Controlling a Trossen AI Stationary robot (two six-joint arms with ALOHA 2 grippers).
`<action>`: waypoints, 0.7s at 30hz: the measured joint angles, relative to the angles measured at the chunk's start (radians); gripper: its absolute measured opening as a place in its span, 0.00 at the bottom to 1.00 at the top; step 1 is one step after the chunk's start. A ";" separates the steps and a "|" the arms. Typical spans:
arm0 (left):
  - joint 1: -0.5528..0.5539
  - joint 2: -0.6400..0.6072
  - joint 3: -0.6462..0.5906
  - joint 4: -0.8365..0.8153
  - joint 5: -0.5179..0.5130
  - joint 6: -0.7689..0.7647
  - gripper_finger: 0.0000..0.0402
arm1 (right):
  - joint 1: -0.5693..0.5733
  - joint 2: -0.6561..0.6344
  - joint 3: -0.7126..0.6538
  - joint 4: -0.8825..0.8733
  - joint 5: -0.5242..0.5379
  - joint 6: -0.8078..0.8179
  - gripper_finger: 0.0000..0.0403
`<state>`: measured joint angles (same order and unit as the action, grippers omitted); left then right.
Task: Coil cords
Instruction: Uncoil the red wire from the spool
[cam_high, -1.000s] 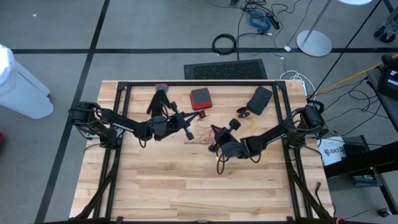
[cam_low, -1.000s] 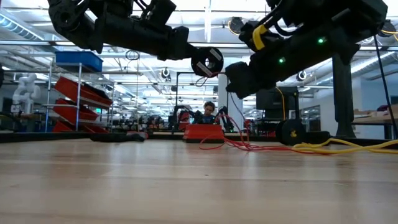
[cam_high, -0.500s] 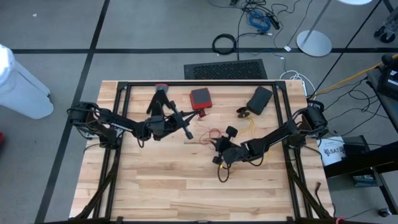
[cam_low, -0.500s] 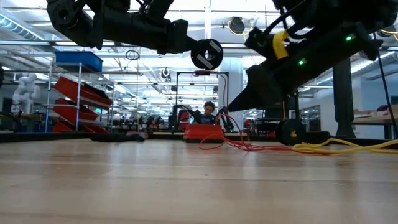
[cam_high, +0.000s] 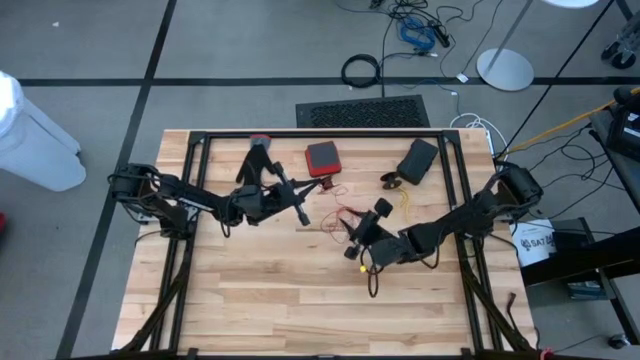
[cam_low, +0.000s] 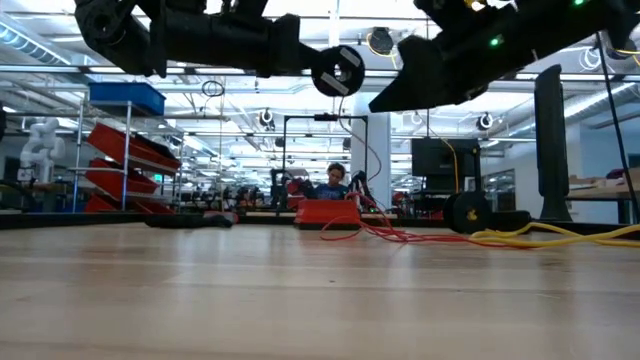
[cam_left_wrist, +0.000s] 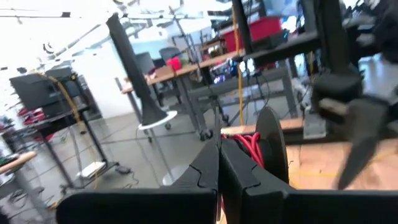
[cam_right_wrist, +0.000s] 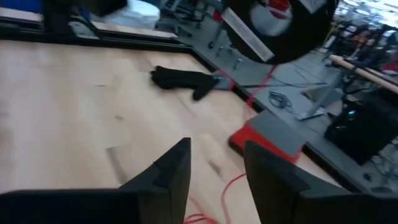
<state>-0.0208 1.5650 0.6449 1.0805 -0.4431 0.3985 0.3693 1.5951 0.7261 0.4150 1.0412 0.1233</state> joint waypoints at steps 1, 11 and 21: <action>0.000 0.000 0.000 0.012 0.009 0.000 0.00 | -0.013 0.000 0.000 0.002 0.000 -0.007 0.34; -0.029 -0.010 0.023 0.012 0.076 0.000 0.00 | -0.097 0.000 0.000 0.200 -0.067 -0.182 0.32; -0.069 -0.010 0.030 0.012 0.077 0.000 0.00 | -0.150 0.000 0.000 0.284 -0.152 -0.229 0.32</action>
<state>-0.0895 1.5551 0.6750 1.0924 -0.3664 0.3985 0.2194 1.5948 0.7258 0.6993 0.8894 -0.1058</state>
